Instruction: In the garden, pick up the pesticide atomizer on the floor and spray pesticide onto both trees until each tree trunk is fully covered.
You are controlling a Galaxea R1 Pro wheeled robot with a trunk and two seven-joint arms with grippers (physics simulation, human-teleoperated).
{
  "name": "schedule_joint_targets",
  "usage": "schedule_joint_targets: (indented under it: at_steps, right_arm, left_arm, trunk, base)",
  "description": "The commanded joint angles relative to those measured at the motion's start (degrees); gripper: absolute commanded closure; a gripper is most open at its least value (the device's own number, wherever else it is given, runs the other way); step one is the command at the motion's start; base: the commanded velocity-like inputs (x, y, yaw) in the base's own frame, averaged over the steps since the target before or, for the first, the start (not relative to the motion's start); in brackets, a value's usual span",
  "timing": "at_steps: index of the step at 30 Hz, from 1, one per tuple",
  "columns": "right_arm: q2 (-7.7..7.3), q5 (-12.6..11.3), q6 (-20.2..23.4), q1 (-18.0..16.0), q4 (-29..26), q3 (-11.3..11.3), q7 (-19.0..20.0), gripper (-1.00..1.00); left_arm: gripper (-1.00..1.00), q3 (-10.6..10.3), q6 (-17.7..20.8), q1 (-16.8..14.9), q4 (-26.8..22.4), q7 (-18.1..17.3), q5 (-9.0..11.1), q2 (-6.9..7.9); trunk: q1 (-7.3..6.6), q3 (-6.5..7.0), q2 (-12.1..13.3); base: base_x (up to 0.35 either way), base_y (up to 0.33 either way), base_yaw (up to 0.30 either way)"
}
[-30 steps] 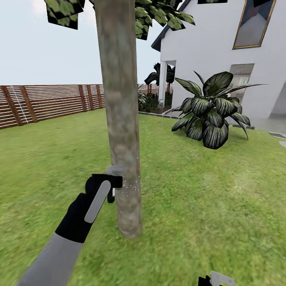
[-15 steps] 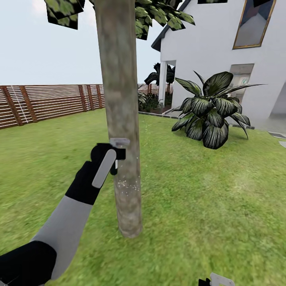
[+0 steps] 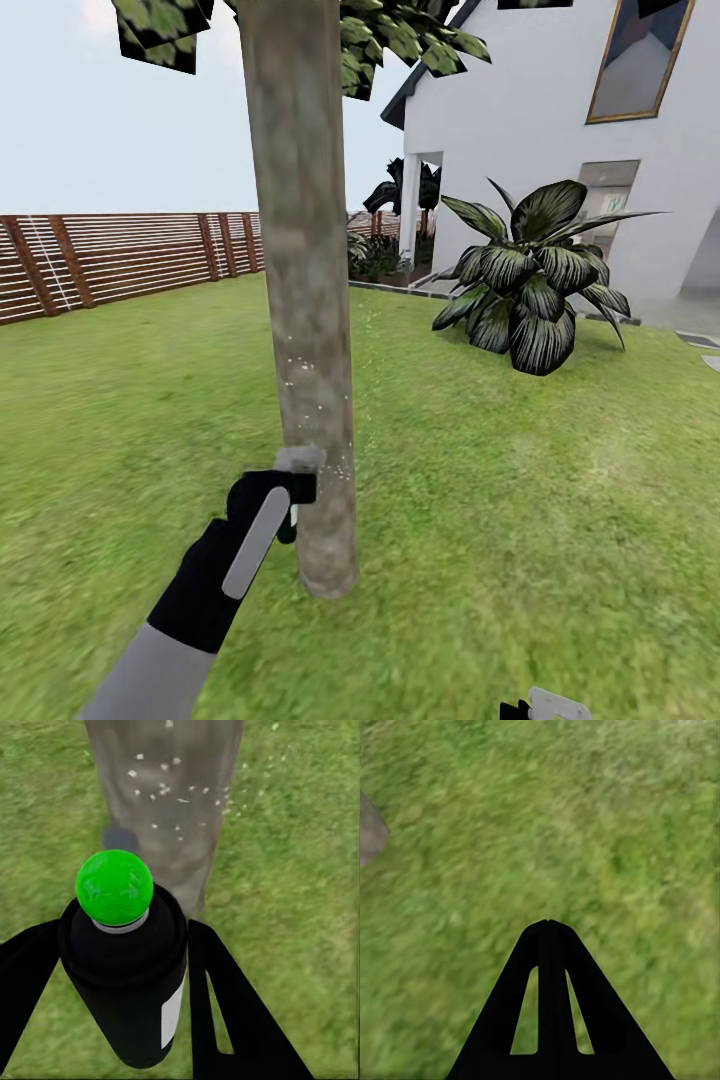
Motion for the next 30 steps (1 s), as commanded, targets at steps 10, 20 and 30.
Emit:
schedule_joint_targets:
  at_steps: [10,20,30]
  right_arm:
    - [0.03,-1.09,-4.07,-0.04,-0.04,-0.05,0.0,1.0]
    - [0.03,-1.13,-4.33,-0.04,0.0,0.03,0.08,1.0]
    - [0.03,-1.13,-4.34,-0.04,0.0,0.03,0.09,1.0]
  left_arm:
    - [1.0,-0.19,-9.17,5.37,6.69,-4.29,-0.18,1.42]
    - [1.0,-0.26,-13.17,5.92,9.43,-8.87,-0.31,2.74]
    - [1.0,-0.22,-14.08,6.53,9.59,-11.88,-0.39,2.76]
  trunk:
    - [0.04,-0.12,-0.13]
    - [0.04,-0.12,-0.13]
    - [0.04,-0.12,-0.13]
  base:
    - [0.0,0.0,0.0]
    - [-0.075,0.261,-0.156]
    - [-0.006,0.318,-0.243]
